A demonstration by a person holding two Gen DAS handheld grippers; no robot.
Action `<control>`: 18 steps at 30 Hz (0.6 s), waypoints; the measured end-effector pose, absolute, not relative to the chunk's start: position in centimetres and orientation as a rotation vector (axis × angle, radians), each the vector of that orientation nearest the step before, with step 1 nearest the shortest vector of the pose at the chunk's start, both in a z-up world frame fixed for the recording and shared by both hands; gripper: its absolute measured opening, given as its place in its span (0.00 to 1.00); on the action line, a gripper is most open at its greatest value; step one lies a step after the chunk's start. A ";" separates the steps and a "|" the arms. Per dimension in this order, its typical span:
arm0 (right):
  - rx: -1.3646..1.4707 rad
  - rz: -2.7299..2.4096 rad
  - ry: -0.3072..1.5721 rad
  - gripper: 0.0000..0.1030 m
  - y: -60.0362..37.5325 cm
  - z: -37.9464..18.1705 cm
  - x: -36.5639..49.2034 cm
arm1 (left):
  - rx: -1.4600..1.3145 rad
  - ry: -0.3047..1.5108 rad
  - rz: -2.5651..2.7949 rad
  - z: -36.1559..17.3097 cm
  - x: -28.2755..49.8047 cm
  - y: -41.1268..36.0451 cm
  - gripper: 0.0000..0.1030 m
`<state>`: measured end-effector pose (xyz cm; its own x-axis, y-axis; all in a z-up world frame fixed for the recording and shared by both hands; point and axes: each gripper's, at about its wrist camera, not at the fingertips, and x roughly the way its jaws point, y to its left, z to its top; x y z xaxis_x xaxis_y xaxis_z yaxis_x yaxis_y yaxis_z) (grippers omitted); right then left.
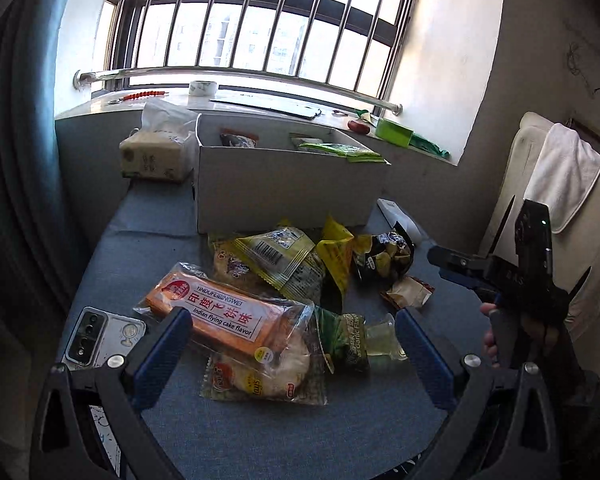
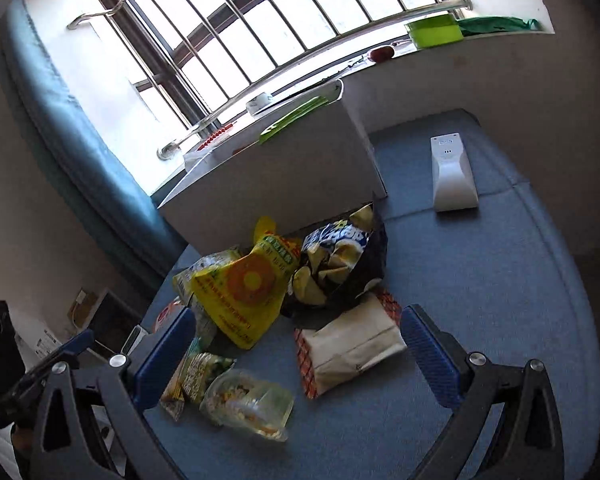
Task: Organize snacks
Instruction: 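Grasp the blue chip bag with right tool while left tool grasps yellow bag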
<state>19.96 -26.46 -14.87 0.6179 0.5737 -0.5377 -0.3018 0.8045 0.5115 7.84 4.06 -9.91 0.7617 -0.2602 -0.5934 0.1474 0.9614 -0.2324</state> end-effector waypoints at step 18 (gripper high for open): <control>0.397 0.511 0.853 0.53 -25.7 -17.2 26.8 | -0.004 0.716 -0.294 -10.5 12.3 -0.1 1.00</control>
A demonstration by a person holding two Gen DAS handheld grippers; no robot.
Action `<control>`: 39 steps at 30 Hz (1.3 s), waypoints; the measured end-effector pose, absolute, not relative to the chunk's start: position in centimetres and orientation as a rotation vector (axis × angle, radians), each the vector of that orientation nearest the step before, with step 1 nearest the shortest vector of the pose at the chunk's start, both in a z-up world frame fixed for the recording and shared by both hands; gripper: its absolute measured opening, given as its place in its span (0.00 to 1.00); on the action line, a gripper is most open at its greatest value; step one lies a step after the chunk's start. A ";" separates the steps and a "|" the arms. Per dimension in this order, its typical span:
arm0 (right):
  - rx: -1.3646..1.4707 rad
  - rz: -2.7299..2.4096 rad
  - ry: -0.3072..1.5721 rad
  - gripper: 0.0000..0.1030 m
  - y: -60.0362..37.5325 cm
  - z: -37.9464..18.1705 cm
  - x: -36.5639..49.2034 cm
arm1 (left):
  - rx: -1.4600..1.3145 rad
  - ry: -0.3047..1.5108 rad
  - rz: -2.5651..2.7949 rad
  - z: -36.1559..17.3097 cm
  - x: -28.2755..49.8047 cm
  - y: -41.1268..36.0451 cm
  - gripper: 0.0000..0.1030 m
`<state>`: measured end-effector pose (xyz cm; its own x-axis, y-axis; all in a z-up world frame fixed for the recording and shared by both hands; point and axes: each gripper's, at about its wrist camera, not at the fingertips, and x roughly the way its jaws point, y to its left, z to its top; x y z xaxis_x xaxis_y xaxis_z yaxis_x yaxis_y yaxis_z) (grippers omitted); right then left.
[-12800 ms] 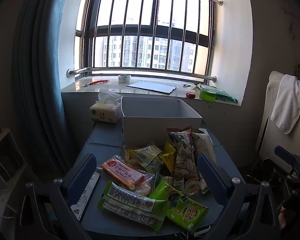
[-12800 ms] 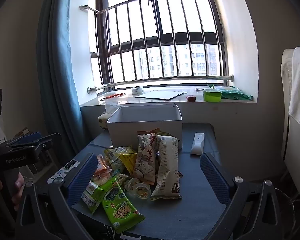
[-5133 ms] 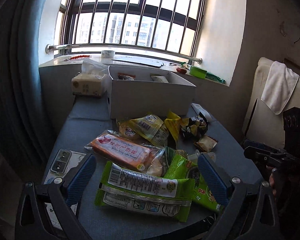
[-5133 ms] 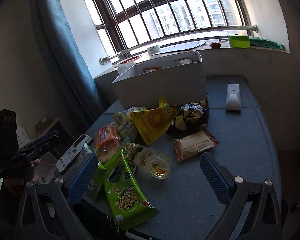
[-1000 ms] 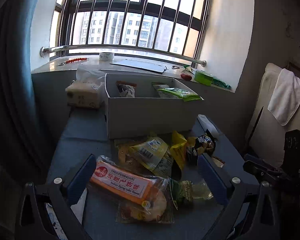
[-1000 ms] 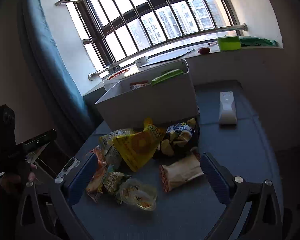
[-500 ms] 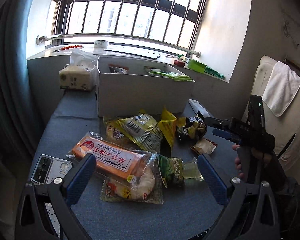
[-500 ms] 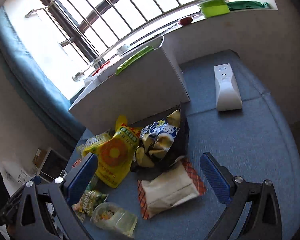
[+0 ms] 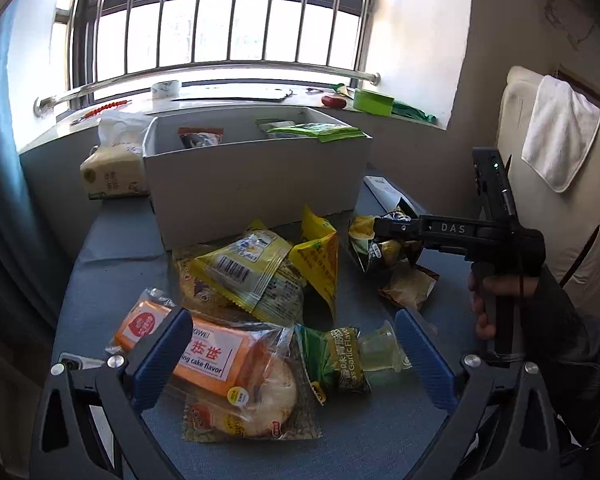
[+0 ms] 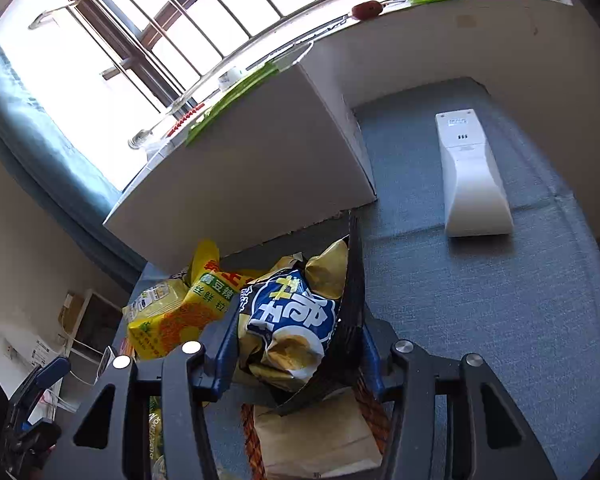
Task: Organize snacks
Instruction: 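Grasp the blue chip bag with right tool while left tool grasps yellow bag, then lower both held bags into the white box and open both tools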
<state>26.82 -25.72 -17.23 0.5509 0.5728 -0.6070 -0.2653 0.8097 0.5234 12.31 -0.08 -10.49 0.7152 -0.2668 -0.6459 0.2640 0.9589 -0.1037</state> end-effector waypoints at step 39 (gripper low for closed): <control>0.473 0.539 0.559 0.53 -31.2 -7.6 20.3 | 0.040 0.508 -0.327 -0.2 21.3 1.4 0.20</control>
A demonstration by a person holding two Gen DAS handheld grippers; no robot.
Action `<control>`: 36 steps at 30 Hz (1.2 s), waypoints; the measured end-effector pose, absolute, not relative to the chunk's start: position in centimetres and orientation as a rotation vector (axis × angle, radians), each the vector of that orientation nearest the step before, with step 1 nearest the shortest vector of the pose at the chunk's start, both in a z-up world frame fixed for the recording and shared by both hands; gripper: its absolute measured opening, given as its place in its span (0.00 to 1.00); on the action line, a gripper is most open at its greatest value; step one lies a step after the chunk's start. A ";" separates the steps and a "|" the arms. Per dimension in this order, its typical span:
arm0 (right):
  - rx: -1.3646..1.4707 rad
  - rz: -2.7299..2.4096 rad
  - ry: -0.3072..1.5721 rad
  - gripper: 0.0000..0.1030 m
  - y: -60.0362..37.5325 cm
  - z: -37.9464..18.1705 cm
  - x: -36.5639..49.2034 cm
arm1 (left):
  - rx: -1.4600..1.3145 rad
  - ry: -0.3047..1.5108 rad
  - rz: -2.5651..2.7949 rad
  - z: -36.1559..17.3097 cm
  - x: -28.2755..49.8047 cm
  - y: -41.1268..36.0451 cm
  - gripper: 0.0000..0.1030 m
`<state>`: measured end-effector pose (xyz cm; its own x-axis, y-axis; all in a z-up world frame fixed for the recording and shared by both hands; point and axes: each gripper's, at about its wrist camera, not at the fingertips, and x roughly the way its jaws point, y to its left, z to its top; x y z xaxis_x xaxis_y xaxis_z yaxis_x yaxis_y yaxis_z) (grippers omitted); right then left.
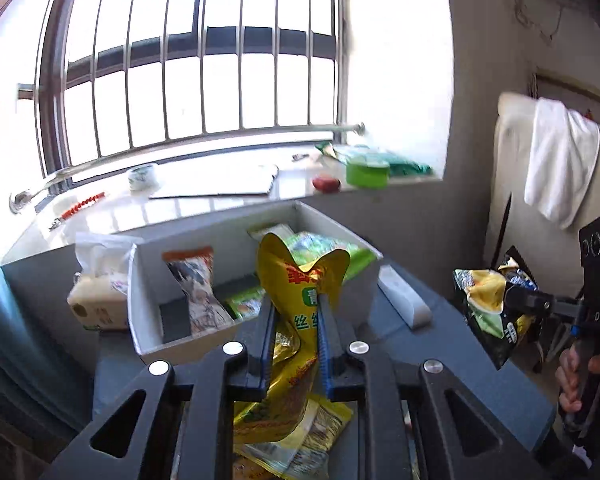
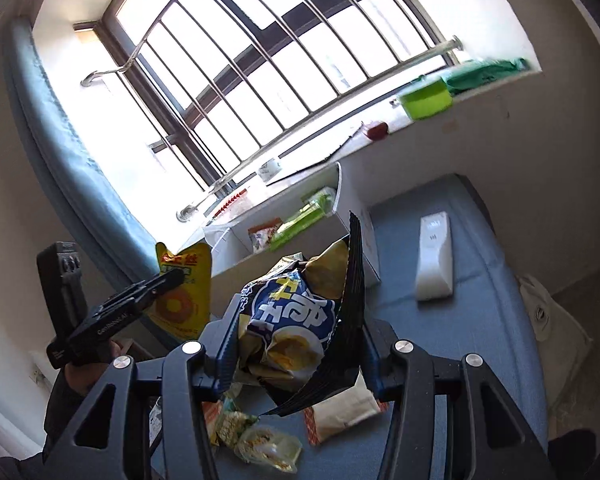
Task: Organize snacks
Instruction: 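Lower both held bags into the white box and open both tools, then grasp orange-labelled pastry pack with left tool while right tool grasps beige paper bag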
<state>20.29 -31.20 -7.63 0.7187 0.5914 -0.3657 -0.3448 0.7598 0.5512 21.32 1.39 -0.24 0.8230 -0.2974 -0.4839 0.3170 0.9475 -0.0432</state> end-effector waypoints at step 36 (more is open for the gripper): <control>0.240 0.532 0.579 1.00 -22.5 -0.4 30.2 | -0.100 0.610 -0.228 0.1 25.7 6.8 1.00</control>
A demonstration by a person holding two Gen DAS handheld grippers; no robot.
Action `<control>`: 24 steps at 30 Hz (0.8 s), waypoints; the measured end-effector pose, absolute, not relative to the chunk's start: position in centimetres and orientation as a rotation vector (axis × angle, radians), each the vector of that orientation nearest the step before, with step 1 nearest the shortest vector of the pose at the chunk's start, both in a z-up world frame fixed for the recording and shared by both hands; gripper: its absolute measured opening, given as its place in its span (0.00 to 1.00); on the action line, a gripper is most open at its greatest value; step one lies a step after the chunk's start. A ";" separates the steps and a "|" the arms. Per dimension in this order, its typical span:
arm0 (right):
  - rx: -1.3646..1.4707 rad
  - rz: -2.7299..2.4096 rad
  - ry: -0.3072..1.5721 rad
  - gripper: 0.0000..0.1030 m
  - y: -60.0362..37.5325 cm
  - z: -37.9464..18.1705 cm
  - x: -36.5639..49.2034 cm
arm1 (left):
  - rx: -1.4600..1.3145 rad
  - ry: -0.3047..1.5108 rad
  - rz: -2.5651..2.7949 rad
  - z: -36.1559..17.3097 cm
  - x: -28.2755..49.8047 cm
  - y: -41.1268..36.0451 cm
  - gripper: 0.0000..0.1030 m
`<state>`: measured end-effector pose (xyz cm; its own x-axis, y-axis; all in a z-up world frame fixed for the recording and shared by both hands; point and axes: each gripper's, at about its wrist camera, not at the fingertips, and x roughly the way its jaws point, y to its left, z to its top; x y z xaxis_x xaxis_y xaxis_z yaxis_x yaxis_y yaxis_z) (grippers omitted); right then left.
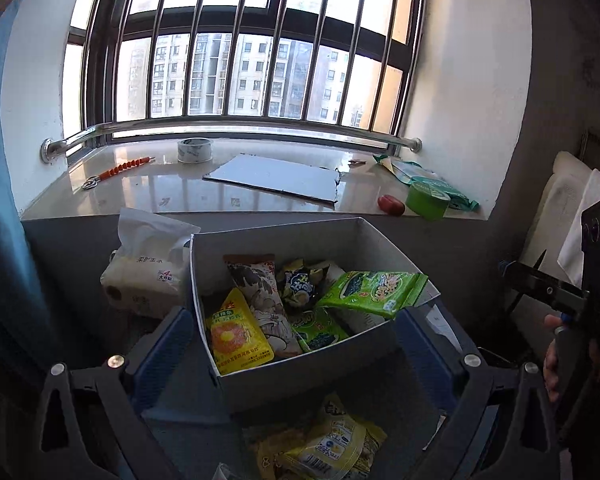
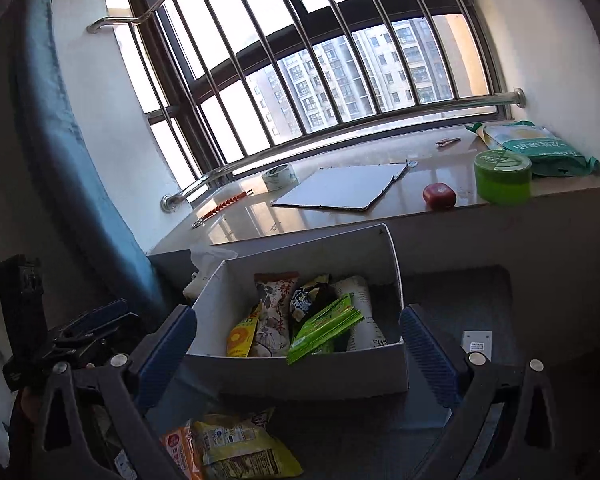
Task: Organize snacks
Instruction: 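Grasp orange-labelled pastry pack with left tool while right tool grasps beige paper bag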
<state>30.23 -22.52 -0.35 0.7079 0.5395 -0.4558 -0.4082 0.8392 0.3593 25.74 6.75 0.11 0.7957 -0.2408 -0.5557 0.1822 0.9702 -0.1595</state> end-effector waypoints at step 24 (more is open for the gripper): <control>0.006 0.463 0.815 1.00 -24.3 -16.0 17.7 | -0.261 0.728 -0.246 -10.8 8.9 6.3 1.00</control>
<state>17.69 -24.27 -15.97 0.5917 0.4007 -0.6995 -0.3958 0.9003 0.1809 8.90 6.30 -10.85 0.7204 -0.3094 -0.6208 0.1296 0.9393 -0.3177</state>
